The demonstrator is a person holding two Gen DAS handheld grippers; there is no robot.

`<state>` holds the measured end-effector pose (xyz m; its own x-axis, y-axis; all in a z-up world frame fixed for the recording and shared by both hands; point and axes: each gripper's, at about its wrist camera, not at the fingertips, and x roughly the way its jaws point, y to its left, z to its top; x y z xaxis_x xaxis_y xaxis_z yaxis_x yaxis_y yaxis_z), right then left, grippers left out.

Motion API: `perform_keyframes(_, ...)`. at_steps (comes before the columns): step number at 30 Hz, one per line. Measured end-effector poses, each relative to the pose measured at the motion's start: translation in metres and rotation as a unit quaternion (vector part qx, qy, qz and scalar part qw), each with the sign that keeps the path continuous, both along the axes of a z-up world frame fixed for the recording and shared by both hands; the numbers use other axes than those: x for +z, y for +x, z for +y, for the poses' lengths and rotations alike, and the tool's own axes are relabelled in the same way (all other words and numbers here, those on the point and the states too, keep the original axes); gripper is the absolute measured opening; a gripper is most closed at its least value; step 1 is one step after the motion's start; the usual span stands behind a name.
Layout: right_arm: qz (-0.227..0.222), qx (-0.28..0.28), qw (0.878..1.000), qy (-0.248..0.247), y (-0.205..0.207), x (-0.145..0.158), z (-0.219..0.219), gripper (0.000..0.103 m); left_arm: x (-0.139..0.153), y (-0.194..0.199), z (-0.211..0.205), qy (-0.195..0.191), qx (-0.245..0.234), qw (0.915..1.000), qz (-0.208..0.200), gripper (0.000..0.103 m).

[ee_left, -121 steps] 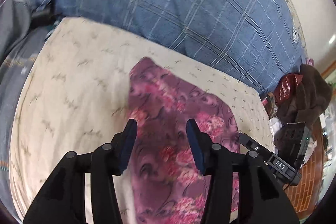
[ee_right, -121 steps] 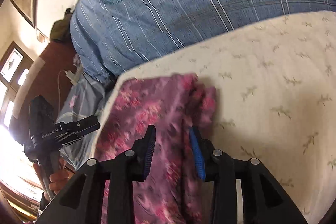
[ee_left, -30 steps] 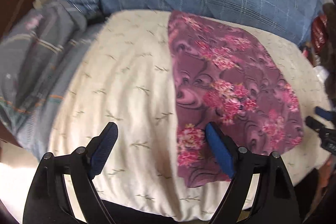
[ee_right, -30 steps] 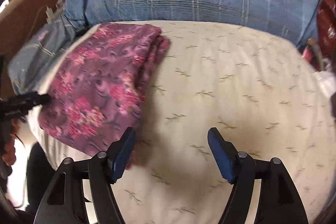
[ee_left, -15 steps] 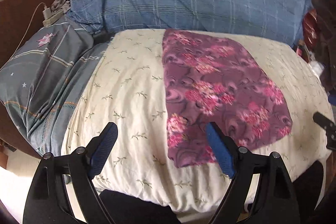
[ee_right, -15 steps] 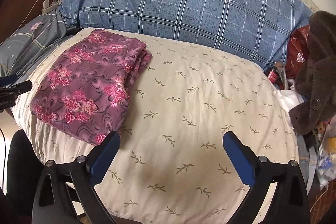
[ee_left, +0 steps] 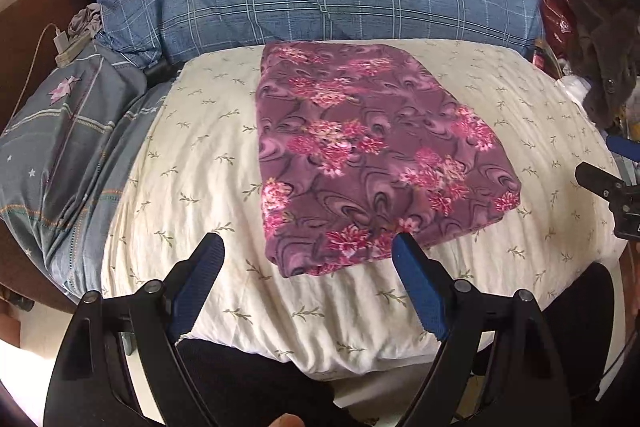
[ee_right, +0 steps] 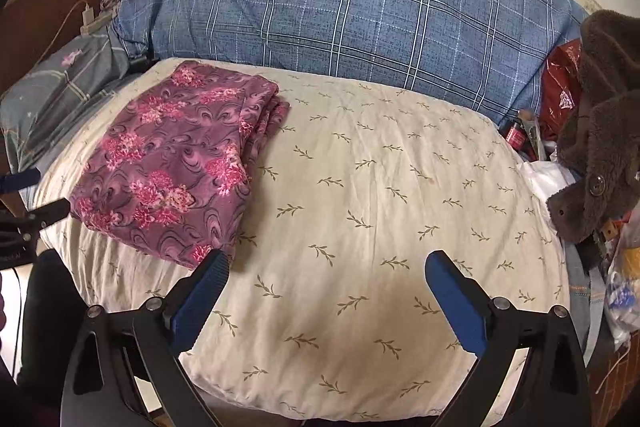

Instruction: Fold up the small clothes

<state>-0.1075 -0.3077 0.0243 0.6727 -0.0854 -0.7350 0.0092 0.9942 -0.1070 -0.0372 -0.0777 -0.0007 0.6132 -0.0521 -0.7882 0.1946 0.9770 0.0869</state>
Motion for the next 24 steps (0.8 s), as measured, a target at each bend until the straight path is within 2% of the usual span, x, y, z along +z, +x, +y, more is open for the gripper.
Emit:
perform_keyframes(3, -0.006, -0.007, 1.0, -0.009, -0.001, 0.001, -0.002, 0.103, -0.001, 0.0, -0.003, -0.007, -0.002, 0.9999, 0.008, 0.086)
perform_keyframes(9, 0.0, -0.008, 1.0, -0.013, -0.003, -0.002, -0.003, 0.103, 0.003, -0.006, -0.008, 0.0, -0.015, 0.9998, -0.01, 0.086)
perform_keyframes(16, 0.015, -0.007, 1.0, 0.0, -0.002, -0.01, -0.005, 0.103, -0.001, -0.004, -0.012, -0.01, -0.024, 0.9996, 0.013, 0.086)
perform_keyframes(24, 0.018, -0.016, 1.0, 0.009, -0.003, -0.011, -0.011, 0.103, 0.014, -0.004, -0.018, -0.027, -0.032, 0.9991, -0.003, 0.086)
